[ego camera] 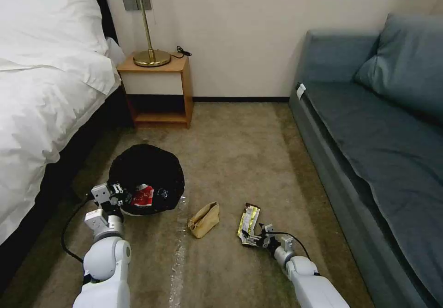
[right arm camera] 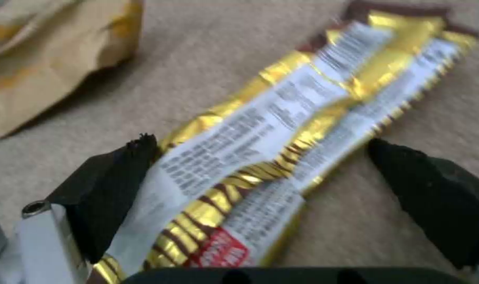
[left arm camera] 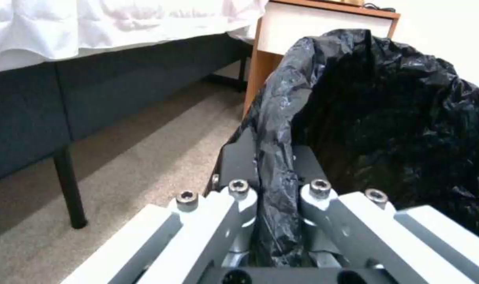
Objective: Pick up the trash bin, then pick up the garbage on the floor and place it into the trash bin.
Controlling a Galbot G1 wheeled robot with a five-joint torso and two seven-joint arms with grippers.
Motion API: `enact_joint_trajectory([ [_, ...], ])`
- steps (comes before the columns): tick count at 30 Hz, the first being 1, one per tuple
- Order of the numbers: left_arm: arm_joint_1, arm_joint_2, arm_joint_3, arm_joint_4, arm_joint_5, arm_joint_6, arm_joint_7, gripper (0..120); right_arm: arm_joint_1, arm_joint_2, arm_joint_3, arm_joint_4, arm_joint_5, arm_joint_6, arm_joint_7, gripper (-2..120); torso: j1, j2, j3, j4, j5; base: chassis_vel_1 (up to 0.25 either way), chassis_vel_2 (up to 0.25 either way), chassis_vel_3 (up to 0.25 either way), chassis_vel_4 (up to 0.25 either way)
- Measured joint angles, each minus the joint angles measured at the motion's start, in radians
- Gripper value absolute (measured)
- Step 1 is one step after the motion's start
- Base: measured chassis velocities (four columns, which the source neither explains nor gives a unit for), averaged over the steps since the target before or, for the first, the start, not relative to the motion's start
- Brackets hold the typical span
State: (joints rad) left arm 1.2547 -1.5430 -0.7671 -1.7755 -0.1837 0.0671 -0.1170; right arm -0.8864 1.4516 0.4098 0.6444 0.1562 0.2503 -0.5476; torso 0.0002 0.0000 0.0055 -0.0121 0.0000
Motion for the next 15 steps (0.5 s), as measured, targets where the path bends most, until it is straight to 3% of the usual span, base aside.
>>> enact_joint_trajectory([
  [5, 0.0, -0.002, 0.001, -0.001, 0.0, 0.0, 0.0, 4, 0.008, 0.009, -0.001, -0.01, 0.002, 0.012, -0.011, 100, 0.0, 0.0, 0.0, 0.0, 0.0, 0.0, 0.0, 0.0, 0.0],
  [9, -0.001, -0.002, 0.002, -0.004, 0.001, 0.0, -0.001, 4, 0.008, 0.01, 0.002, -0.018, 0.002, 0.022, -0.011, 83, 0.0, 0.0, 0.0, 0.0, 0.0, 0.0, 0.0, 0.0, 0.0],
  [12, -0.002, -0.002, 0.002, -0.004, 0.001, 0.0, -0.001, 4, 0.008, 0.01, 0.005, -0.021, -0.001, 0.025, -0.011, 79, 0.0, 0.0, 0.0, 0.0, 0.0, 0.0, 0.0, 0.0, 0.0],
  [14, -0.002, -0.002, 0.003, -0.005, 0.001, 0.0, -0.002, 4, 0.007, 0.009, 0.011, -0.023, -0.004, 0.03, -0.007, 64, 0.0, 0.0, 0.0, 0.0, 0.0, 0.0, 0.0, 0.0, 0.0],
  [15, -0.002, -0.002, 0.003, -0.005, 0.001, 0.0, -0.002, 4, 0.007, 0.009, 0.011, -0.023, -0.004, 0.03, -0.007, 64, 0.0, 0.0, 0.0, 0.0, 0.0, 0.0, 0.0, 0.0, 0.0],
])
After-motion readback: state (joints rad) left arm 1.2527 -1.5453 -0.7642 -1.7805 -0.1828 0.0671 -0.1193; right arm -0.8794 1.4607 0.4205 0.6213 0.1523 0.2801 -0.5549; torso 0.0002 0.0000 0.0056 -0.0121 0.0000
